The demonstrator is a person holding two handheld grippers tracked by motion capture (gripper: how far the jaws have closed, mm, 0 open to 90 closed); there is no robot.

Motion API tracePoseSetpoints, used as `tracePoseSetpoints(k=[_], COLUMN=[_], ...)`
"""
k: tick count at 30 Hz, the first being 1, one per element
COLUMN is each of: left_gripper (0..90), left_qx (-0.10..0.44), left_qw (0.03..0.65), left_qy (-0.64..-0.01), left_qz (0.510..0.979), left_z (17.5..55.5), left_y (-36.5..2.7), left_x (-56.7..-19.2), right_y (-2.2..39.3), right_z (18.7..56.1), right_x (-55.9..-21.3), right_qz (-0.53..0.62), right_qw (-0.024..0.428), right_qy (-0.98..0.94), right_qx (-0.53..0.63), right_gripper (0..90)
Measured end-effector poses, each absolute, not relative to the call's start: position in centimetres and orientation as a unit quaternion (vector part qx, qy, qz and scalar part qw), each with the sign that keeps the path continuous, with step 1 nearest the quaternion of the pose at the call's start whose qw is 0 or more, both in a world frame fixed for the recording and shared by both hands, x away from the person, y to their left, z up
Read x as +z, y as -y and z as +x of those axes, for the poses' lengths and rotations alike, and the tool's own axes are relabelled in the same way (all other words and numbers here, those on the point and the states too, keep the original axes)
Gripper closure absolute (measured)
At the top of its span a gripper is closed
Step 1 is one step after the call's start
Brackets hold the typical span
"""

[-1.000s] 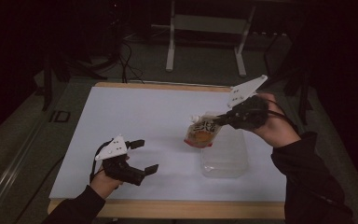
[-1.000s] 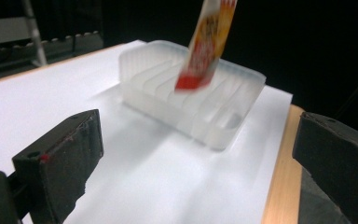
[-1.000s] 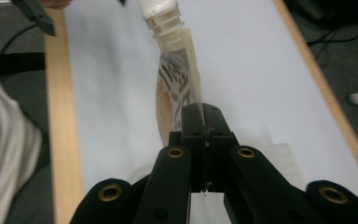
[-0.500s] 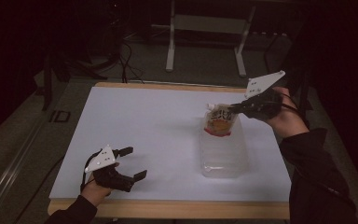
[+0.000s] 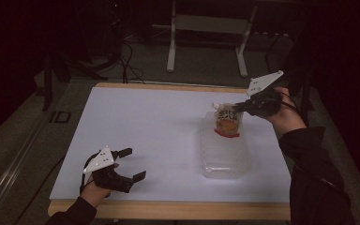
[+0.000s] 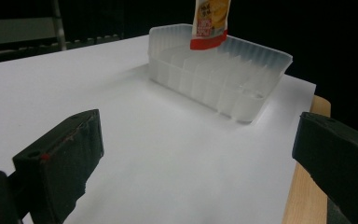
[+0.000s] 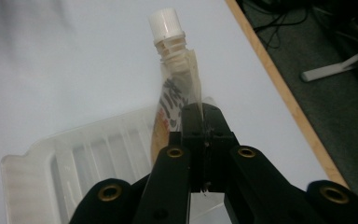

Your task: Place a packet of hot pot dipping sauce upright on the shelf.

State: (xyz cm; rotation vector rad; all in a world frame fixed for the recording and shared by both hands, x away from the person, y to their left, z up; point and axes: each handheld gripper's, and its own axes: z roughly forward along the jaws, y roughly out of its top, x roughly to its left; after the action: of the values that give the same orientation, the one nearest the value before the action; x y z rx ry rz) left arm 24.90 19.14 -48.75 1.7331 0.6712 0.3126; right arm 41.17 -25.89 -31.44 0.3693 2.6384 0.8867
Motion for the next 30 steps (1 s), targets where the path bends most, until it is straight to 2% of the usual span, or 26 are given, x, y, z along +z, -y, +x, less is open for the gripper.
tracePoseSetpoints(k=[18,30], left_gripper=[1.9,1.9], left_qx=[0.124,0.122], left_qw=[0.595,0.594], left_qy=[-0.297,-0.299], left_qz=[0.736,0.737], left_z=[25.1,25.1], left_y=[-19.5,-19.4], left_x=[-48.9,-49.1], right_y=[23.8,24.3], right_z=[43.5,44.0], right_x=[-33.6,-36.7], right_qz=[0.124,0.137], right_qw=[0.159,0.123], right_qy=[-0.934,-0.924], right_qx=[0.295,0.335], right_gripper=[89.5,89.4])
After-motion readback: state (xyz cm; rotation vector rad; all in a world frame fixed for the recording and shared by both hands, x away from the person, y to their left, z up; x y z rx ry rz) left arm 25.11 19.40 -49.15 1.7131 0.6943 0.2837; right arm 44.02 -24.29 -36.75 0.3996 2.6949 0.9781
